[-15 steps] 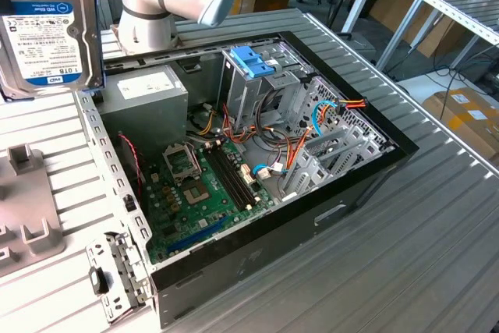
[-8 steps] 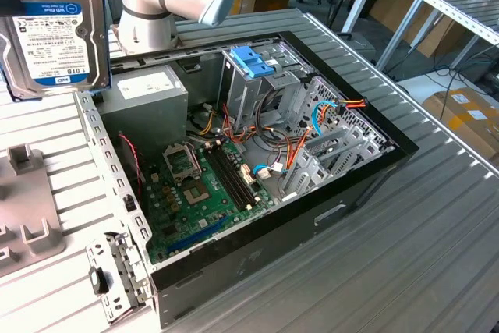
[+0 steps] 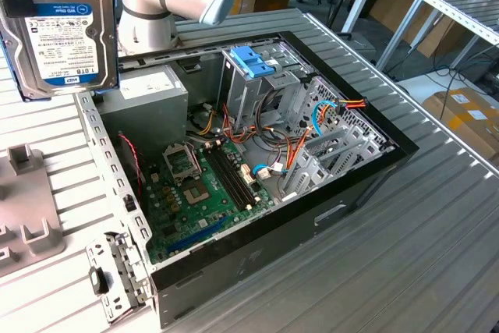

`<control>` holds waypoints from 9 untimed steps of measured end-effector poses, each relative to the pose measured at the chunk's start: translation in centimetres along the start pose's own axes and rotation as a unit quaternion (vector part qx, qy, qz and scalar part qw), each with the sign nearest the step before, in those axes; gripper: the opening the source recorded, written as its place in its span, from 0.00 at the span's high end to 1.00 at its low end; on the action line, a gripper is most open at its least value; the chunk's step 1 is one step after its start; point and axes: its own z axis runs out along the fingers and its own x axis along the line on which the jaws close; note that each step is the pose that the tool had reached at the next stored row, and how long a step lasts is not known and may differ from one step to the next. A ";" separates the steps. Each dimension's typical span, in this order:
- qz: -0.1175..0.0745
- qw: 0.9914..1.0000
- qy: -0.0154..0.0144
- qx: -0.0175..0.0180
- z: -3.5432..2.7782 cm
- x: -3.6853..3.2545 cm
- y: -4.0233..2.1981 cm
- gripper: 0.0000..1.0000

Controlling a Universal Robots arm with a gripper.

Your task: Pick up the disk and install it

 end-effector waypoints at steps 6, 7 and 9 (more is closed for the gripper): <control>0.000 1.000 0.000 0.000 -0.02 0.12 -0.55 0.63; 0.000 1.000 0.000 0.000 -0.03 0.13 -0.62 0.63; 0.000 1.000 0.000 0.000 -0.04 0.19 -0.81 0.63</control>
